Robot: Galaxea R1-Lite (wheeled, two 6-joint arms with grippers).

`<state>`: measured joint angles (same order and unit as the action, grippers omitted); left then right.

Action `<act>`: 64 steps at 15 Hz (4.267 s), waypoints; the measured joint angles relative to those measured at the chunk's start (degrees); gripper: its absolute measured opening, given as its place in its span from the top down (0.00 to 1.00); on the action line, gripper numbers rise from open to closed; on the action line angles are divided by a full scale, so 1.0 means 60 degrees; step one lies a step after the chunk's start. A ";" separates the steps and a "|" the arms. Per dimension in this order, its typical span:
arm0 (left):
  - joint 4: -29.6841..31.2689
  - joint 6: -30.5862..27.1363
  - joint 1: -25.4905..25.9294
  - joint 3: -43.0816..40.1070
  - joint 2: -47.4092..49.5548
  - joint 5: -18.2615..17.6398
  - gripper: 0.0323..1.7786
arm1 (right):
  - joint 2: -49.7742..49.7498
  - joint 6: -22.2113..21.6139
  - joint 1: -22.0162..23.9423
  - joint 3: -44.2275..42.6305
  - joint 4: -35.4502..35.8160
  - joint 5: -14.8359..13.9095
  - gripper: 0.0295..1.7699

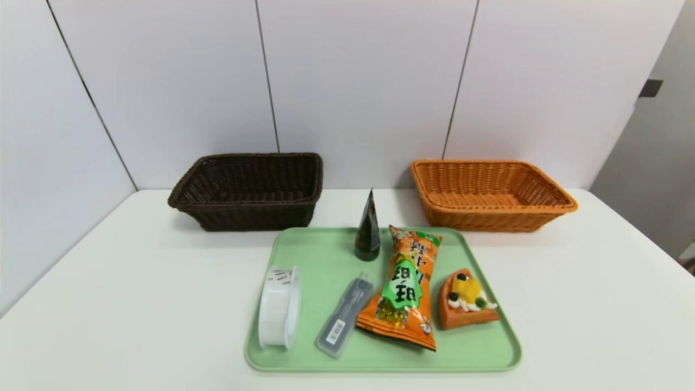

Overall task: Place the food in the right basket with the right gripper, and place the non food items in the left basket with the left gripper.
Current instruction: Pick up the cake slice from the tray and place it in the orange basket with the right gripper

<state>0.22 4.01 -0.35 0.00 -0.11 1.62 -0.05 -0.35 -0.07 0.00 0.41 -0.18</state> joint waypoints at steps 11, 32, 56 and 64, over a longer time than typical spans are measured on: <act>0.0026 0.0130 0.0000 0.0000 0.0000 0.0004 0.05 | 0.0000 0.0008 0.0000 0.0000 0.0016 0.0000 0.03; -0.3105 -0.1776 -0.0201 0.7932 -0.8038 -0.1514 0.05 | 1.1866 -0.3129 -0.1465 -1.5122 -0.8710 0.1504 0.03; -0.3535 0.1934 -0.1993 1.0612 -1.1920 -0.0803 0.05 | 1.8467 -0.7432 -0.7851 -1.8578 -1.0165 -0.2028 0.03; -0.3724 0.1934 -0.1997 1.0561 -1.1750 -0.0803 0.05 | 1.8627 -0.7822 -0.6782 -1.8546 -1.2174 -0.1890 0.03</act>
<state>-22.13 15.62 -12.34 63.37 -70.61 -3.19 111.71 -47.29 -40.77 -111.28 -72.63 -11.52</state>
